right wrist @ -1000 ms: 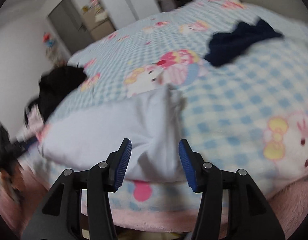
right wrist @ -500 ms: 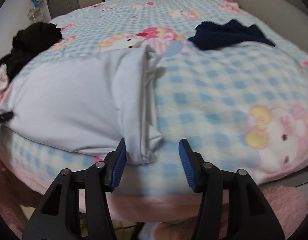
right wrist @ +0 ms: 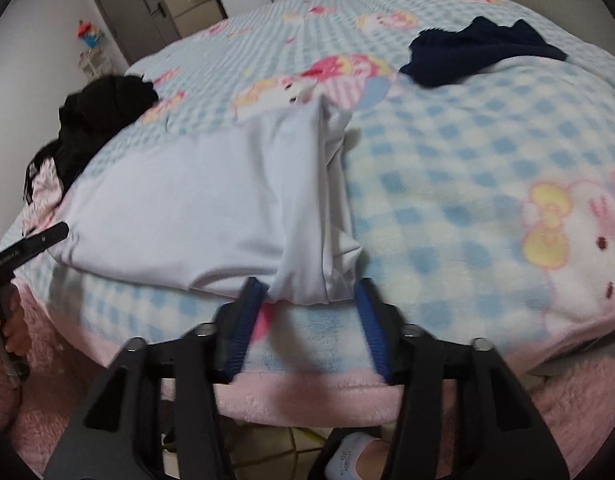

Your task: Fold clothes

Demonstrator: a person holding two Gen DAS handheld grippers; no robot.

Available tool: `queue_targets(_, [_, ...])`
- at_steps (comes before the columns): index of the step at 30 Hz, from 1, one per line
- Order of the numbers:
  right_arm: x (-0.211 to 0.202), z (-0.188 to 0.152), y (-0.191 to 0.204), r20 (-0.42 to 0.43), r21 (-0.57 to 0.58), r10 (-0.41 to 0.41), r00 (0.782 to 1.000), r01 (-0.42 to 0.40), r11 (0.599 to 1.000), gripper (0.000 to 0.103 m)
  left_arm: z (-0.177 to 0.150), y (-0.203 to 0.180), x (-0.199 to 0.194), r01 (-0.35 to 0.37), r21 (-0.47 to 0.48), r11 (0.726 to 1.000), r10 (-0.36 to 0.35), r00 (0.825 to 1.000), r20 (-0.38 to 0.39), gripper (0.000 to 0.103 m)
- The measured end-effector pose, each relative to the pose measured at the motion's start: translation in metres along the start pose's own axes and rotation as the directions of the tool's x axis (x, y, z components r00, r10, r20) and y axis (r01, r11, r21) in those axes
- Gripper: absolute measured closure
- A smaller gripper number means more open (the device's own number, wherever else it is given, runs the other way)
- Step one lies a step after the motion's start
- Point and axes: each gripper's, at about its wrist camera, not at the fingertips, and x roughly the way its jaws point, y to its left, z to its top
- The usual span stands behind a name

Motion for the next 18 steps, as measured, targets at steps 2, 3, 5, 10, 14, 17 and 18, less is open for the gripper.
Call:
queue_targets(2, [0.005, -0.004, 0.006, -0.005, -0.041, -0.026, 1.000, 0.025, 0.999, 0.072, -0.001, -0.001, 0.007, -0.007, -0.007, 1.000, 0.007, 1.000, -0.024, 0.072])
queue_targets(3, [0.006, -0.004, 0.008, 0.000, -0.060, -0.037, 0.999, 0.037, 0.997, 0.073, -0.002, -0.001, 0.009, -0.007, -0.001, 1.000, 0.007, 1.000, -0.031, 0.072])
queue_targets(5, [0.007, -0.006, 0.013, 0.009, -0.100, -0.063, 0.998, 0.063, 0.993, 0.079, -0.004, -0.003, 0.011, -0.004, 0.019, 1.000, 0.004, 0.999, -0.035, 0.065])
queue_targets(10, [0.011, -0.013, 0.037, 0.056, -0.262, -0.236, 0.970, 0.242, 0.934, 0.086, -0.007, -0.001, 0.022, -0.024, 0.038, 0.999, 0.027, 0.996, -0.079, 0.065])
queue_targets(14, [0.012, -0.011, 0.035, 0.075, -0.261, -0.278, 0.958, 0.288, 0.921, 0.087, -0.006, 0.003, 0.021, -0.011, 0.019, 1.000, 0.012, 0.997, -0.079, 0.065])
queue_targets(17, [0.011, -0.004, 0.018, 0.075, -0.194, -0.333, 0.940, 0.341, 0.920, 0.098, -0.005, 0.008, 0.018, -0.007, -0.004, 1.000, 0.007, 0.997, -0.081, 0.069])
queue_targets(18, [0.009, -0.001, 0.009, 0.066, -0.154, -0.339, 0.938, 0.345, 0.926, 0.098, -0.004, 0.010, 0.015, 0.011, -0.018, 1.000, -0.012, 0.998, -0.069, 0.069])
